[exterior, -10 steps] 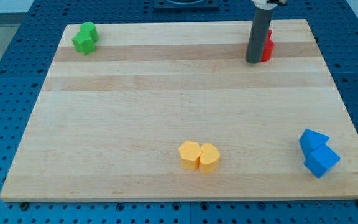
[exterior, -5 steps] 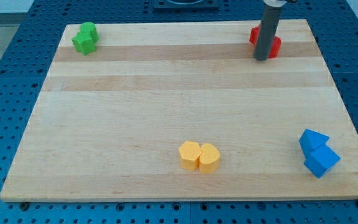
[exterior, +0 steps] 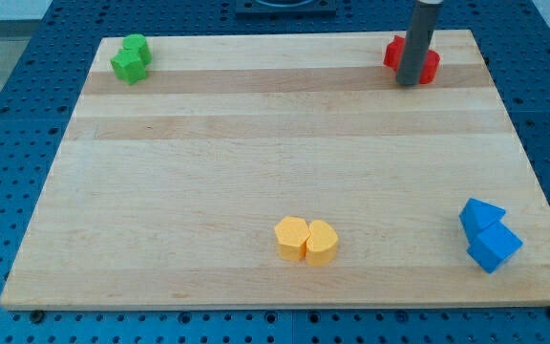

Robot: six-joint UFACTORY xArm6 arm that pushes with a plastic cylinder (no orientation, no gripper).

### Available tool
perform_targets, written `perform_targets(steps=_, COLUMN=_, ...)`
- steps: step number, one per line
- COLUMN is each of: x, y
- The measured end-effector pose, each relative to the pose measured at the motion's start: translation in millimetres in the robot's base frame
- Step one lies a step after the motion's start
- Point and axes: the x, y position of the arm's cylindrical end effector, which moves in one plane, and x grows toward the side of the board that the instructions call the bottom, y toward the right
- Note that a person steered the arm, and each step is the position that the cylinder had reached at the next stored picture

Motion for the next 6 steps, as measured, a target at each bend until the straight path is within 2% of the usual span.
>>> perform_targets(steps=3, x=0.2, y=33.7)
perform_targets(steps=6, x=-1.6, y=-38.9)
